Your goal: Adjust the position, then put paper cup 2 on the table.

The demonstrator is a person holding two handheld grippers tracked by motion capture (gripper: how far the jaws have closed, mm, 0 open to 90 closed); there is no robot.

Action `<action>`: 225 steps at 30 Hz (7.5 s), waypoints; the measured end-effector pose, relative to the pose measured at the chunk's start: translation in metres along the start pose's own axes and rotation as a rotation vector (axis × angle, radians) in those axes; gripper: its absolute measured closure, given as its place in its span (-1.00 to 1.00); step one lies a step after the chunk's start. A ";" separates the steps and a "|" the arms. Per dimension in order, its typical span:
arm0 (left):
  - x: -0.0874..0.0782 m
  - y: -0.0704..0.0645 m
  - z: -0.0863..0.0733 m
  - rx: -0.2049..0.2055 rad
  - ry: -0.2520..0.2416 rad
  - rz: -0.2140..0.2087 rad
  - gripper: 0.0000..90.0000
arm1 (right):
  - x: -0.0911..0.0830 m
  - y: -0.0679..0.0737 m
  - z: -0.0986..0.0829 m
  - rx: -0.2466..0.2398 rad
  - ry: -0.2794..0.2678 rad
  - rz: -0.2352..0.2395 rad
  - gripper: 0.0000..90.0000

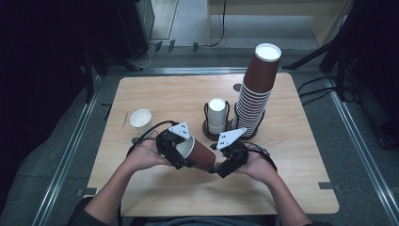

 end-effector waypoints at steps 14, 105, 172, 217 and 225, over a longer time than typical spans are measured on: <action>0.018 -0.011 0.006 0.038 0.082 0.015 -0.87 | 0.020 0.005 -0.004 -0.054 0.057 0.008 -0.65; -0.023 0.005 0.024 -0.158 -0.333 0.028 -0.78 | -0.017 0.001 0.011 0.058 -0.090 -0.016 -0.67; -0.095 0.027 -0.096 -0.232 -0.167 0.201 -0.82 | -0.044 -0.023 -0.004 0.152 -0.118 -0.153 -0.56; -0.103 0.062 -0.123 -0.360 -0.125 0.300 -1.00 | -0.047 -0.027 -0.015 0.186 -0.106 -0.181 -0.56; -0.109 0.058 -0.115 -0.372 -0.148 0.281 -1.00 | -0.047 -0.027 -0.014 0.188 -0.106 -0.176 -0.55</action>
Point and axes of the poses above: each handheld gripper's, and its own axes: x roughly forward along the jaws, z roughly out of its top, y roughly to its left, the point moved 8 cm from there along x, roughly forward along the jaws, and after that the axes turned 2 degrees about -z, right-handed, at the moved point
